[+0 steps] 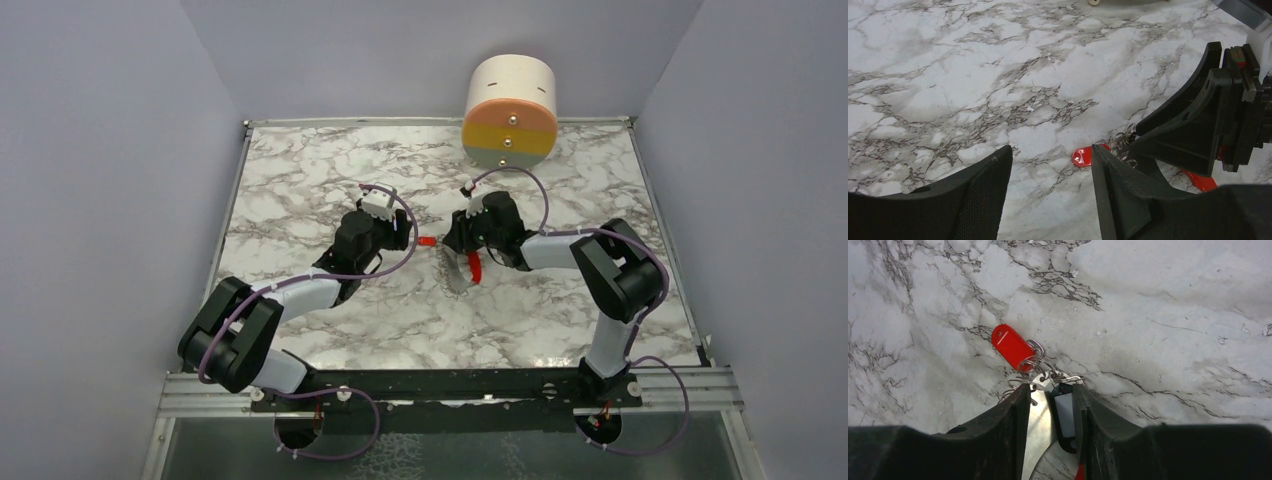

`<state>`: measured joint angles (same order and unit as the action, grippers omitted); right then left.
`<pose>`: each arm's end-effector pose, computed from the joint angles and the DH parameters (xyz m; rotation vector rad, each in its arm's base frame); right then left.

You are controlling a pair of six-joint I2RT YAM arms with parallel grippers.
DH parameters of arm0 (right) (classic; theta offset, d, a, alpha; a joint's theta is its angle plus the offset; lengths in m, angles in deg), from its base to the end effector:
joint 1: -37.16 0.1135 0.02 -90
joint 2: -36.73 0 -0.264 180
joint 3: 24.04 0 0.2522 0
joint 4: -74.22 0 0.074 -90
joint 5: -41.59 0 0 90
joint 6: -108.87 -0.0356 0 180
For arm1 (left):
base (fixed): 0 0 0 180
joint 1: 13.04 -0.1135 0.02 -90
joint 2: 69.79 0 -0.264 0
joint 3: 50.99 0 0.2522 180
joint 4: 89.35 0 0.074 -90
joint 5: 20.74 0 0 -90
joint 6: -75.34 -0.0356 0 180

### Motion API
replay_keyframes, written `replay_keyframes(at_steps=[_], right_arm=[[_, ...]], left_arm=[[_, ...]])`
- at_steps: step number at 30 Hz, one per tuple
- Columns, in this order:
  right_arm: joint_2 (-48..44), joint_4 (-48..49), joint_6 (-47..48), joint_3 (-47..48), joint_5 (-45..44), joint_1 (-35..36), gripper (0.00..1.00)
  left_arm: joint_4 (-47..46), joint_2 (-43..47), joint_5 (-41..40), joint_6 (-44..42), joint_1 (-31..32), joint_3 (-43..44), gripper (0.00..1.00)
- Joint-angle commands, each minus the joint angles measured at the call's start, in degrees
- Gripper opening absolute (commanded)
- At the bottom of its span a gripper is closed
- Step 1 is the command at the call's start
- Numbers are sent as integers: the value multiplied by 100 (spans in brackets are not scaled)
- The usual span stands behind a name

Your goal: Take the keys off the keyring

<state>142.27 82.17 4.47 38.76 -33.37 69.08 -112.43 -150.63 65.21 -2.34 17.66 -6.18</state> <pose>0.3049 0.2008 0.1348 -0.4955 2.1970 0.7348 0.2495 -0.1452 0.2012 0.2402 1.8054 -0.4716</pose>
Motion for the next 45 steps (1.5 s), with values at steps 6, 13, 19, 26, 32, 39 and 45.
replay_keyframes(at_steps=[6, 13, 19, 26, 32, 39, 45], right_arm=[[-389, 35, 270, -93, -1000, 9, 34], [-248, -154, 536, 124, -1044, 7, 36], [-116, -97, 524, 192, -888, 7, 37], [135, -187, 649, 422, -904, 11, 37], [102, -73, 614, 351, -667, 9, 44], [163, -78, 584, 302, -530, 10, 50], [135, -159, 527, 241, -371, 16, 50]], left_arm=[[-164, 37, 189, 60, -44, -3, 60], [-170, 27, 222, 74, -43, 21, 60], [-170, 29, 220, 67, -46, 29, 60], [-173, -7, 222, 95, -42, 41, 60], [-183, -6, 226, 96, -42, 33, 60], [-186, -41, 254, 113, -47, 50, 59], [-186, -56, 241, 130, -46, 44, 59]])
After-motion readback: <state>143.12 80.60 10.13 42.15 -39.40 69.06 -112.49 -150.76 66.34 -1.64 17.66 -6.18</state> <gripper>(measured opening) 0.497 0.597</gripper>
